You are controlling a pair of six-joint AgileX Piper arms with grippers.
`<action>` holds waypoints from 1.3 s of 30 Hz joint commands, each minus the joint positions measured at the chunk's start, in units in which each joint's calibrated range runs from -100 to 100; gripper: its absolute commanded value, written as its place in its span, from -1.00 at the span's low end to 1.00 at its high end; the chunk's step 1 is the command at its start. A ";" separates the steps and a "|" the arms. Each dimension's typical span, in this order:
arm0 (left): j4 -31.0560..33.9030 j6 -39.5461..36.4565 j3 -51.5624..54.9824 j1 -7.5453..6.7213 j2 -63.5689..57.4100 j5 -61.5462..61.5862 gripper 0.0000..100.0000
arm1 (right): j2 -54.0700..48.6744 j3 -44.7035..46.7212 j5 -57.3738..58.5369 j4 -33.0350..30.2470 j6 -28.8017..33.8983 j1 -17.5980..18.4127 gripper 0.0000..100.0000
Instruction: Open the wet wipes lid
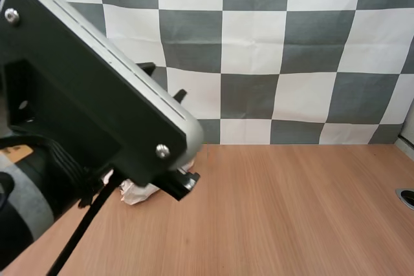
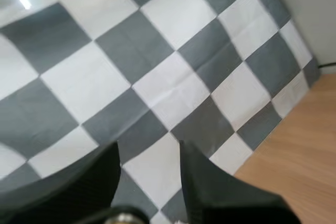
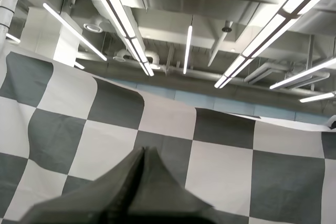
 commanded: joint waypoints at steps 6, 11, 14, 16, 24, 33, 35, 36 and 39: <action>18.50 -25.75 7.10 -0.02 0.02 -46.96 0.19 | -1.96 31.99 -29.32 -2.24 -1.33 0.01 -1.00; 20.68 -28.17 12.13 -1.43 -0.09 -38.47 0.19 | -1.96 43.70 -44.24 -2.13 -1.23 0.01 -1.00; 22.86 -28.17 17.59 -3.21 -0.09 -43.87 0.19 | -2.09 50.33 -53.67 -1.58 -1.23 0.01 -1.00; 24.32 -28.22 22.11 -4.23 -0.25 -48.84 0.19 | -3.52 54.09 -55.93 -1.58 -1.23 0.01 -1.00; 25.80 -28.32 39.64 -5.34 -3.38 -66.09 0.19 | -9.69 68.53 -55.06 1.65 -0.86 -0.13 -1.00; 25.80 -33.29 46.30 -5.34 -4.62 -66.93 0.19 | -14.26 72.72 -35.69 7.71 -0.86 -0.89 -1.00; 25.80 -33.62 46.30 -5.34 -4.62 -63.03 0.19 | -14.26 72.72 -32.32 7.60 -0.86 -0.96 -1.00; 25.80 -33.89 46.30 -5.34 -4.62 -62.16 0.19 | -14.26 72.72 -30.89 7.60 -0.86 -1.05 -1.00; 25.80 -34.98 46.30 -5.34 -4.62 -60.68 0.19 | -14.26 72.72 -26.93 7.60 -0.86 -1.48 -1.00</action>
